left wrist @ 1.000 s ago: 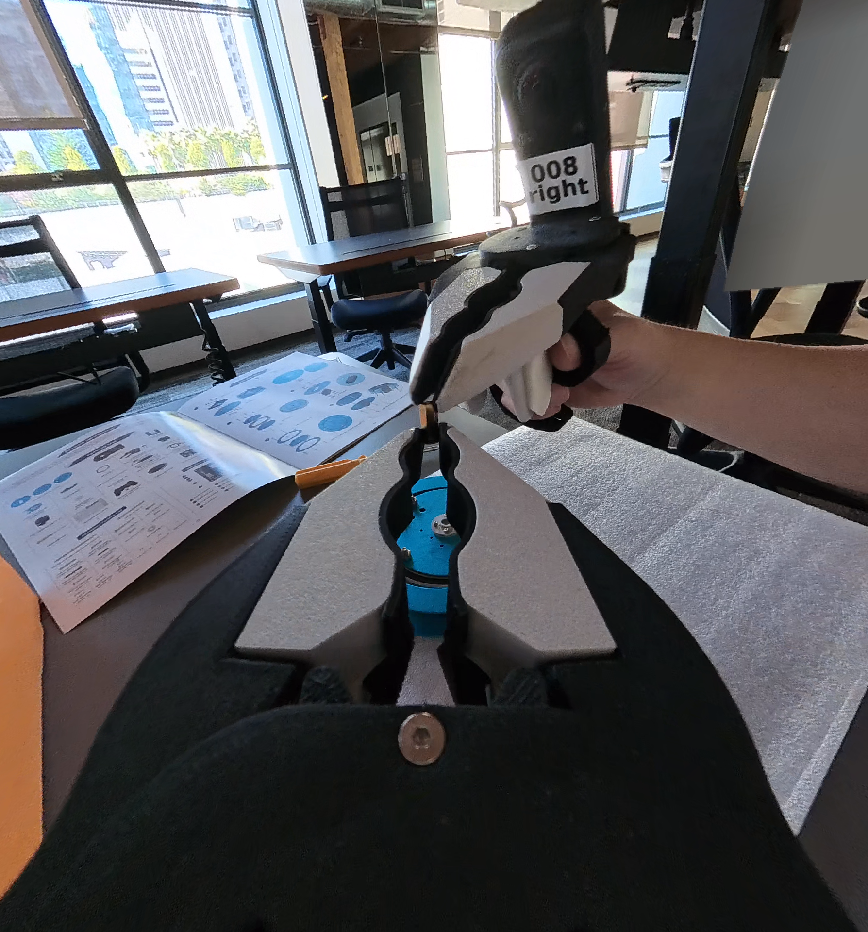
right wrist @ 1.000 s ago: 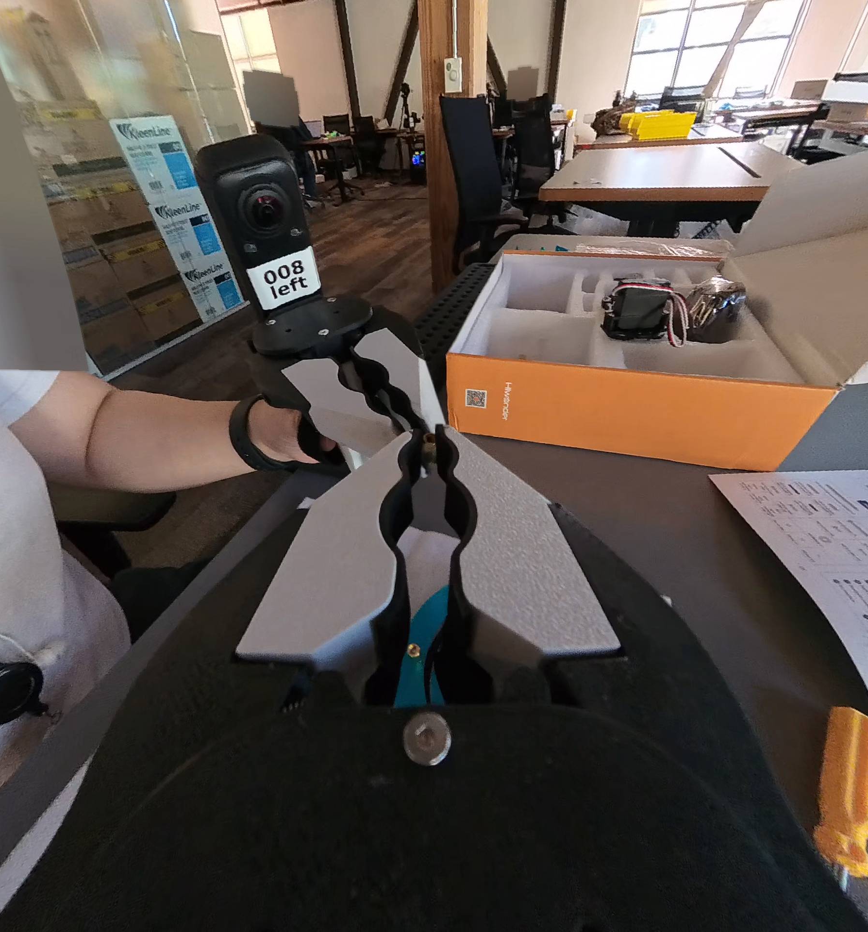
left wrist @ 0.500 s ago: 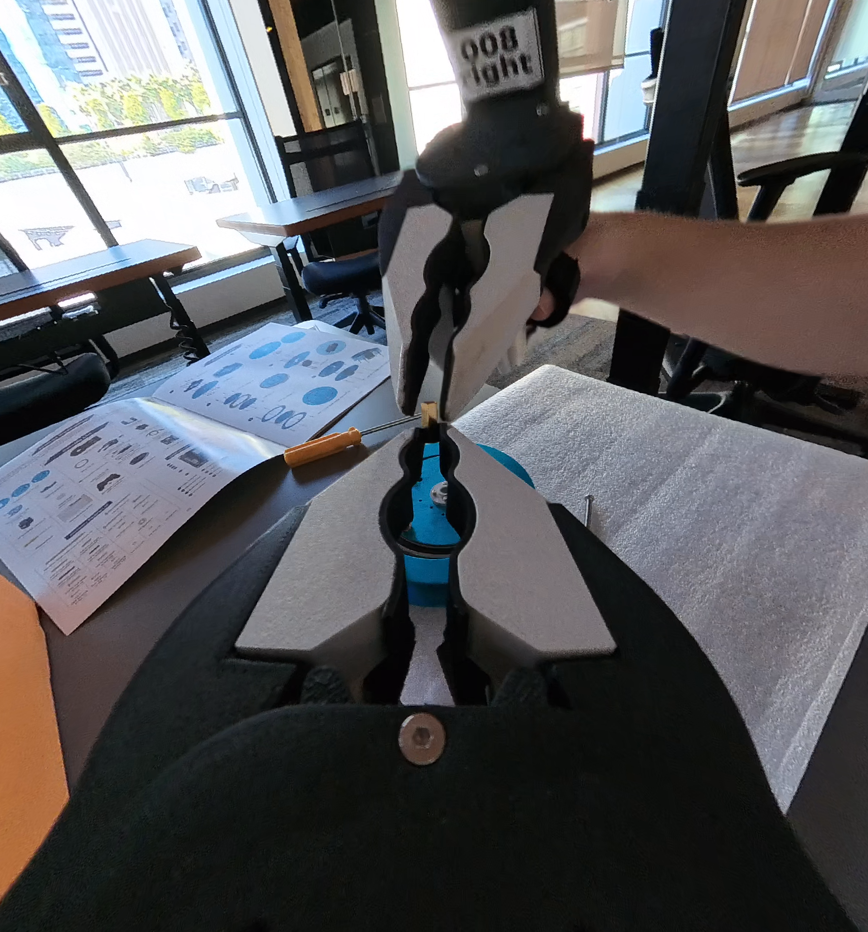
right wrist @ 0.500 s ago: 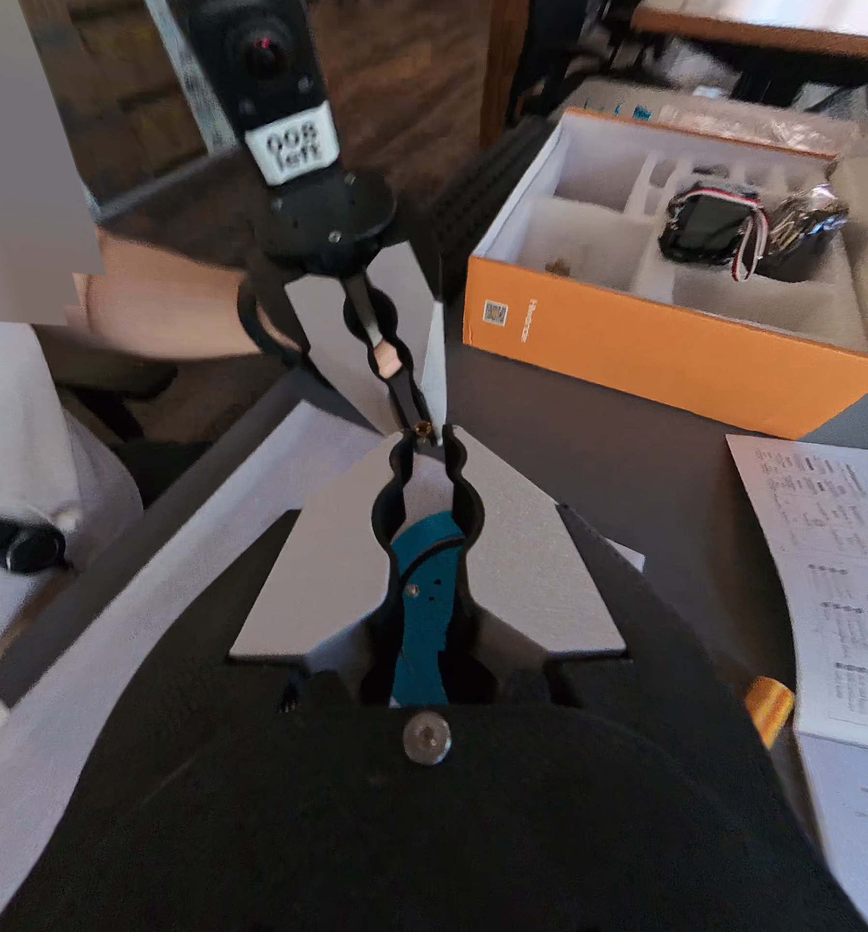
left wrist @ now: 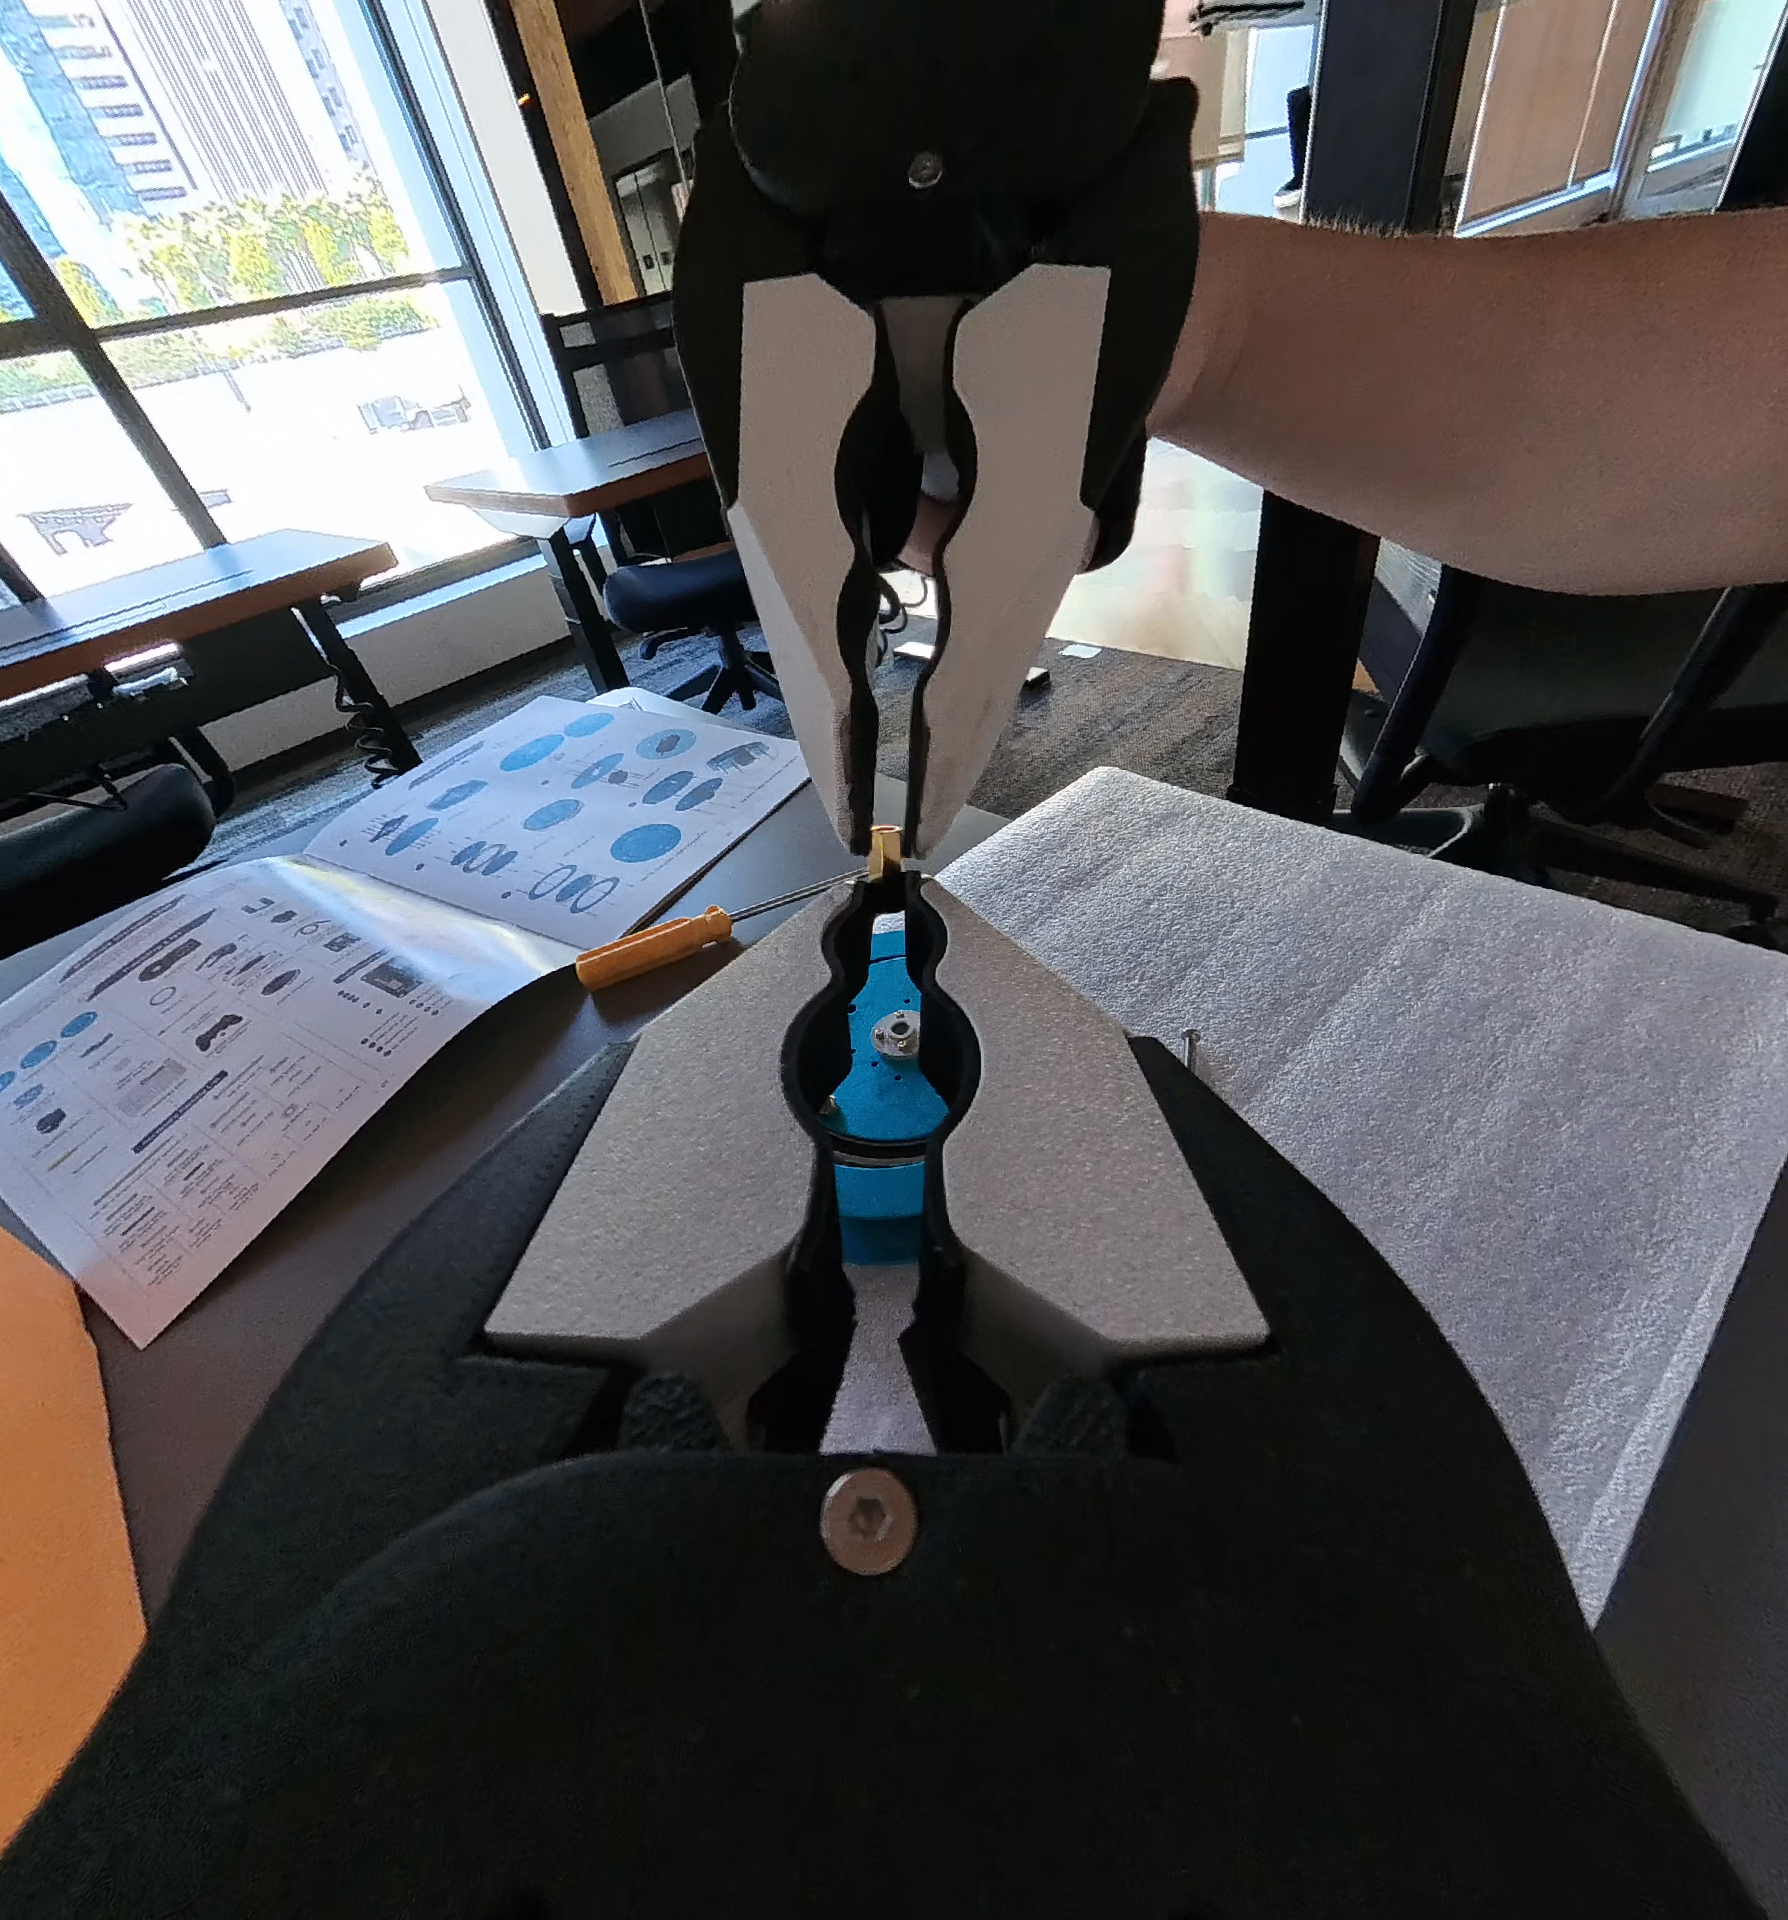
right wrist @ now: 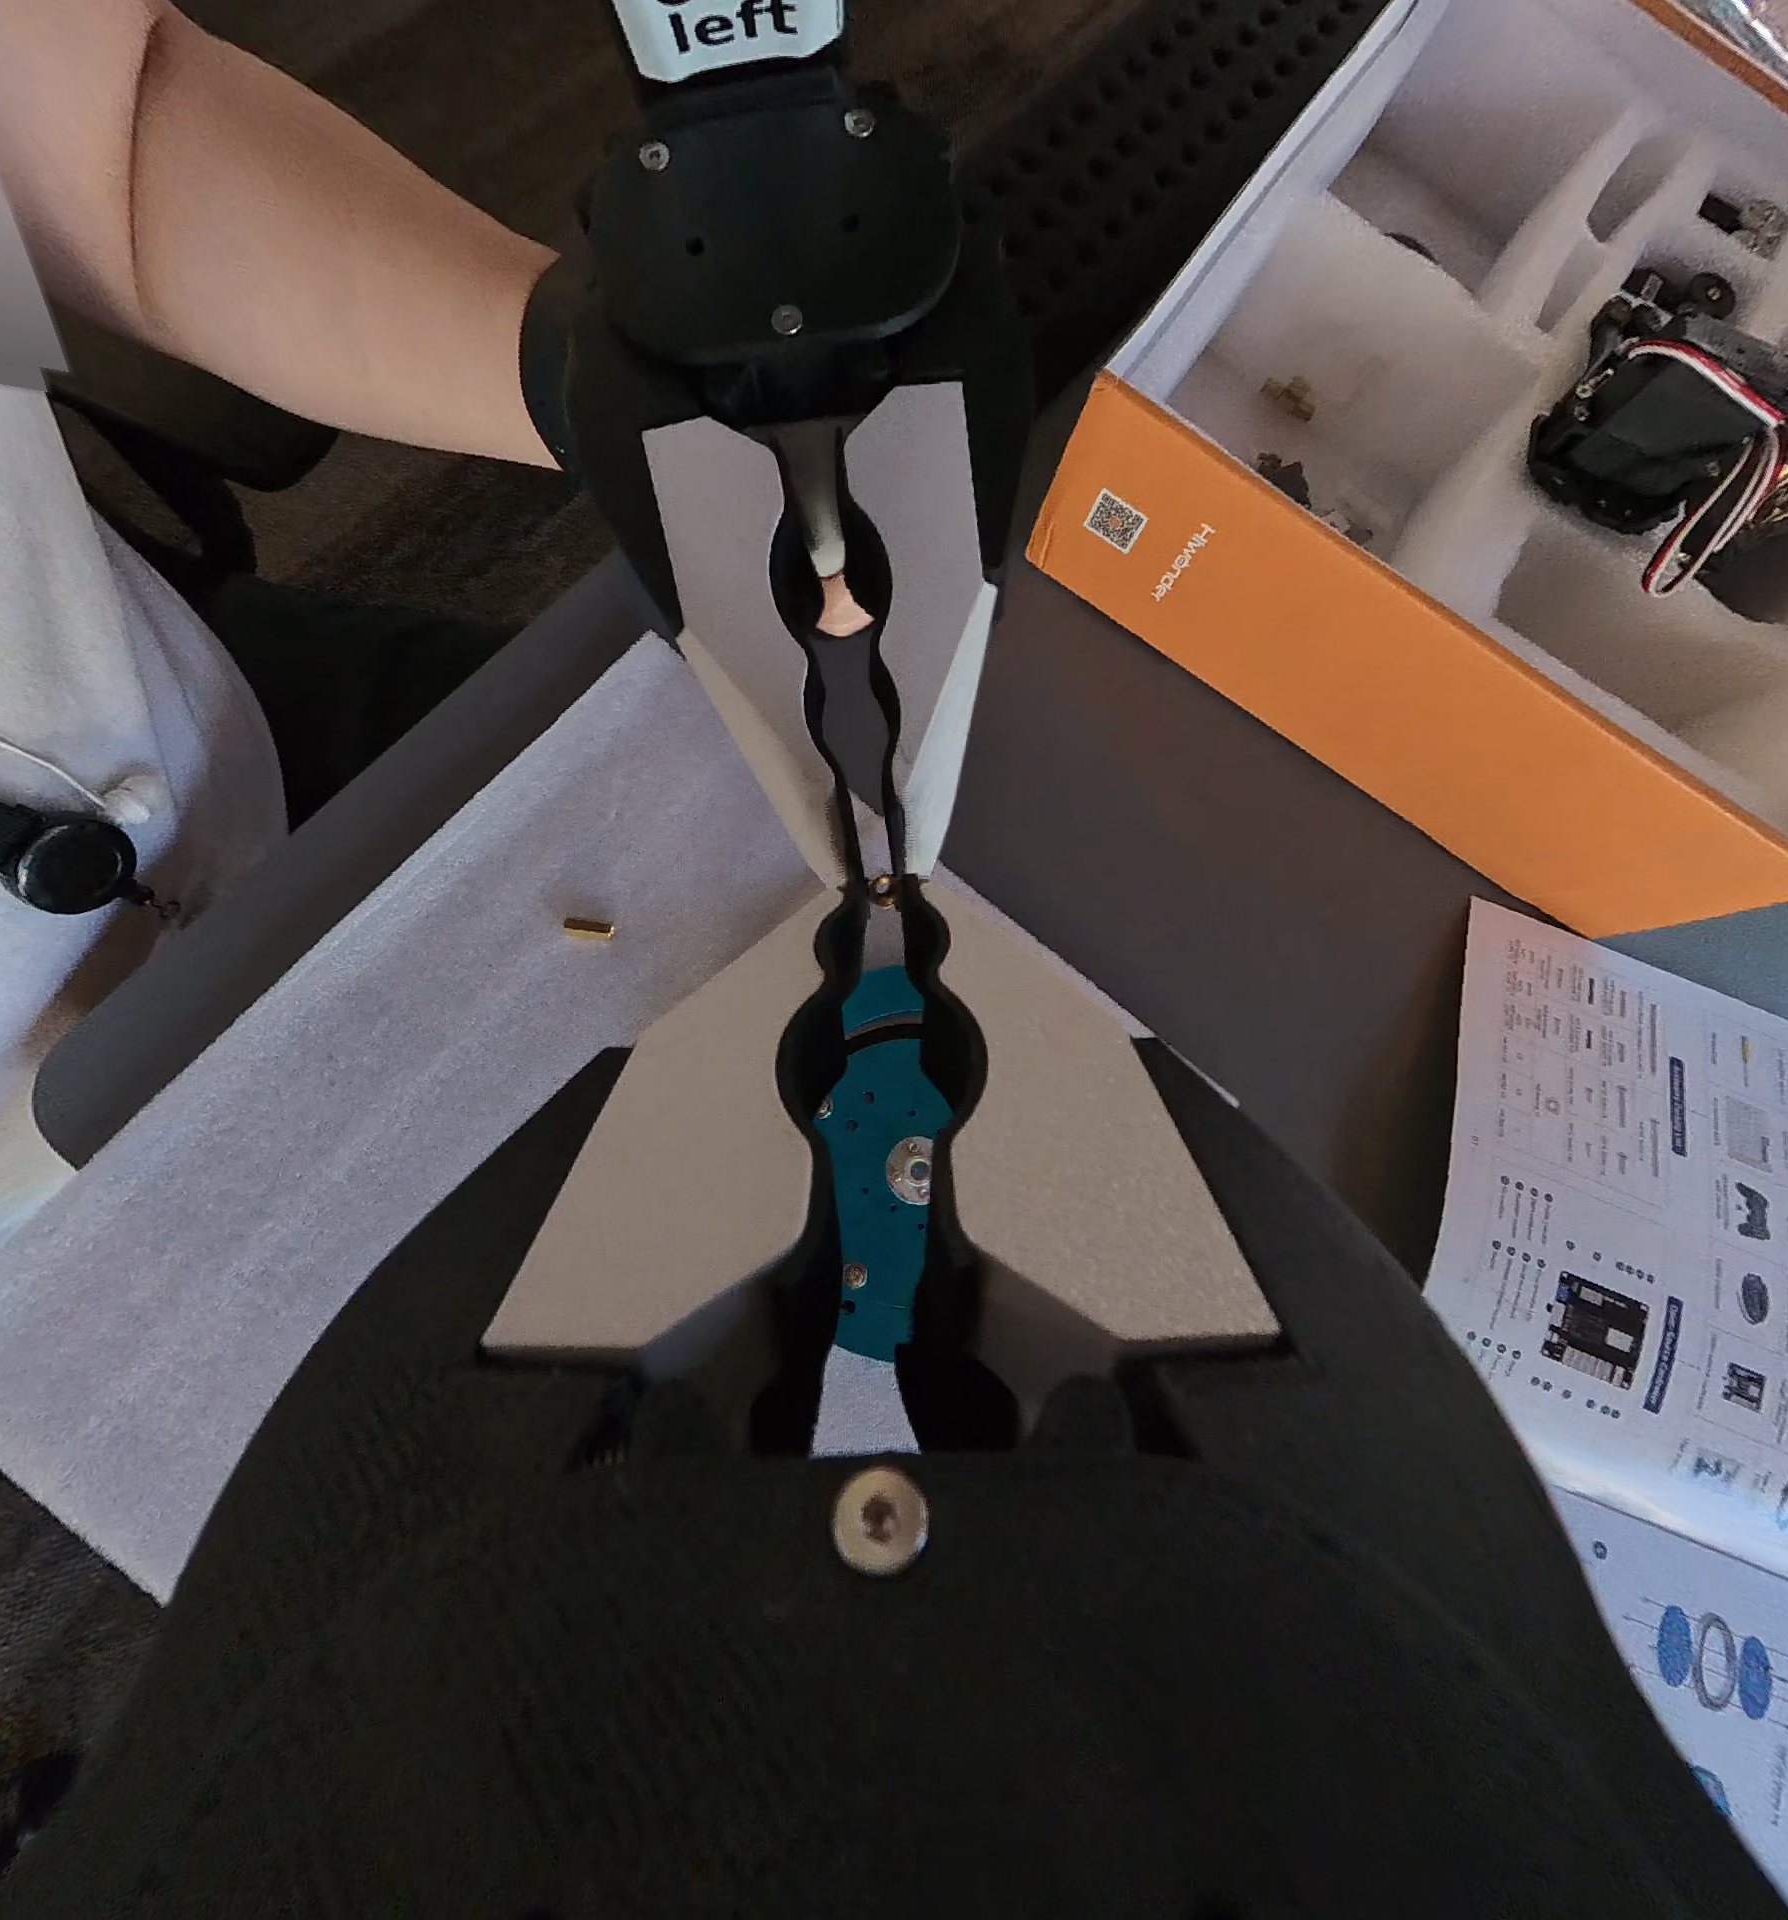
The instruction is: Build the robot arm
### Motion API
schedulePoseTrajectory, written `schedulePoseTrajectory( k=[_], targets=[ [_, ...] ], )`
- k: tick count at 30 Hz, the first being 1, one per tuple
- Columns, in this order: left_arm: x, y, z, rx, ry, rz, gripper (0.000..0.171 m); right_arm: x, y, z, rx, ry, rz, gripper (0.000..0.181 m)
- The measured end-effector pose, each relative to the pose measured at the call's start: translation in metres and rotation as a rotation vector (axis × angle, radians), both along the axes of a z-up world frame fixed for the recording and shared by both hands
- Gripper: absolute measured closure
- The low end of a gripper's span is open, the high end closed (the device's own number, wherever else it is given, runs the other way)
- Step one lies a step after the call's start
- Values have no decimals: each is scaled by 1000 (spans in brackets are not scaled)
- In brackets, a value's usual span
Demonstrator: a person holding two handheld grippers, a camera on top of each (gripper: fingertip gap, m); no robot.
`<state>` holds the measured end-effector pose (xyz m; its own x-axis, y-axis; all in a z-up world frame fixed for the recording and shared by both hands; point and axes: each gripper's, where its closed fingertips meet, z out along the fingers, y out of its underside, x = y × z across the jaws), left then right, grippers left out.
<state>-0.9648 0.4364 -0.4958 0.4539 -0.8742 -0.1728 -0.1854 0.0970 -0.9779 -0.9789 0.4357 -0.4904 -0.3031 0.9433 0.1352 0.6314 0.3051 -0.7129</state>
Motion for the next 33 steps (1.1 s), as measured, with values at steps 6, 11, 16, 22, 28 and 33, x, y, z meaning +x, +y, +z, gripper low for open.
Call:
schedulePoseTrajectory(
  k=[6,11,16,22,28,33],
  targets=[
    [-2,-1,-1,-2,4,8,167,-2,-1,-2,6,-13,-8,176],
    [-9,2,1,-11,-26,43,156,-5,7,-3,64,-42,-3,176],
    [-20,14,-36,-208,85,92,138,3,31,-41,169,-240,54,177],
    [-19,28,-75,-338,221,146,146,2,45,-74,209,-366,107,177],
    [-18,41,-95,-362,297,171,147,-1,46,-80,235,-395,134,177],
    [-17,43,-93,-331,282,181,150,-2,48,-84,239,-408,144,177]
  ],
)
